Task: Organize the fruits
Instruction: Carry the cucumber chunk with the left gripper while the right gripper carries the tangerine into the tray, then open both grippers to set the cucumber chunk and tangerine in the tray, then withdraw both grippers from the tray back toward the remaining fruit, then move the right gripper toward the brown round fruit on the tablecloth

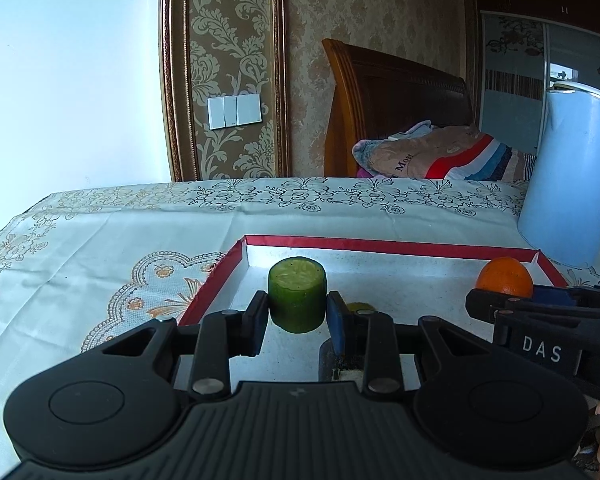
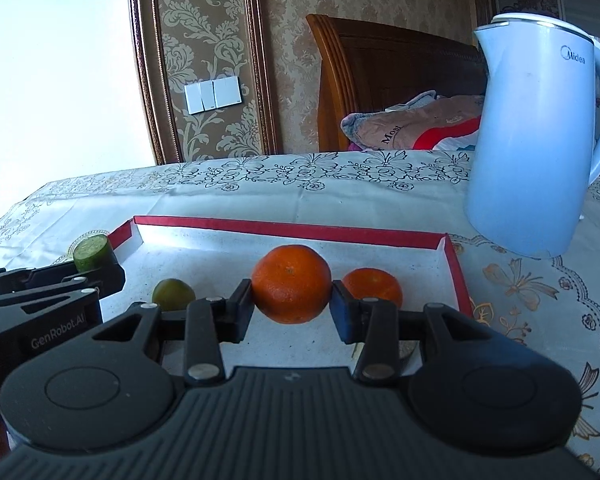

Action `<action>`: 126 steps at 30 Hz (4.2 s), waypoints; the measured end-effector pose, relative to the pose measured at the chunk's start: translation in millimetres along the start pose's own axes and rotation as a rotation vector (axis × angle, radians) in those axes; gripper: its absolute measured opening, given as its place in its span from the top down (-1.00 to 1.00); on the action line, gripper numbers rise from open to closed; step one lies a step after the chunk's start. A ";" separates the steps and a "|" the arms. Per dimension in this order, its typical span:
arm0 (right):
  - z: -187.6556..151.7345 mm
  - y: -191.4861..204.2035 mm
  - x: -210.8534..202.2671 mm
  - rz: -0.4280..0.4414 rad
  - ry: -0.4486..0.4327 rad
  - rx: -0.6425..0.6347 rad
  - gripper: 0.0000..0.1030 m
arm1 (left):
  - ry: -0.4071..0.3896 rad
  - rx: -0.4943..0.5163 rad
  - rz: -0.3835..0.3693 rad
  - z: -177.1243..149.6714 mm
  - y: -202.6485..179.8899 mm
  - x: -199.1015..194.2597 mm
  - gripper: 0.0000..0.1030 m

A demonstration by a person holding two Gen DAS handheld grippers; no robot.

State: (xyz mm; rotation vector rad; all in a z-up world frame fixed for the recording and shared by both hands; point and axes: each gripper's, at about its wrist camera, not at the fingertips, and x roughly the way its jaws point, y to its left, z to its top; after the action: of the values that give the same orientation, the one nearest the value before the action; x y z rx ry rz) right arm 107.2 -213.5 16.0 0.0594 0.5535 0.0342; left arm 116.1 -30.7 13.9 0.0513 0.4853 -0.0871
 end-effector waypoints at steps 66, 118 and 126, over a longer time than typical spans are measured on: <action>-5.1 -1.1 -8.6 -0.061 -0.047 0.012 -0.82 | -0.026 -0.031 0.045 -1.9 12.2 1.4 -0.57; -58.3 -78.8 -106.7 -0.032 -0.055 0.188 -0.97 | 0.136 0.055 -0.142 -72.7 0.4 -71.5 -0.78; -69.9 -68.2 -118.5 -0.051 -0.074 0.084 -0.97 | 0.198 0.073 -0.126 -75.7 -3.6 -60.0 -0.81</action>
State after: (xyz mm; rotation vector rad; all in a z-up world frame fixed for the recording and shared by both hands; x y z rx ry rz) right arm -29.2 -284.0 14.3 0.1278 0.4820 -0.0409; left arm 27.8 -24.7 -25.0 0.1020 0.6835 -0.2246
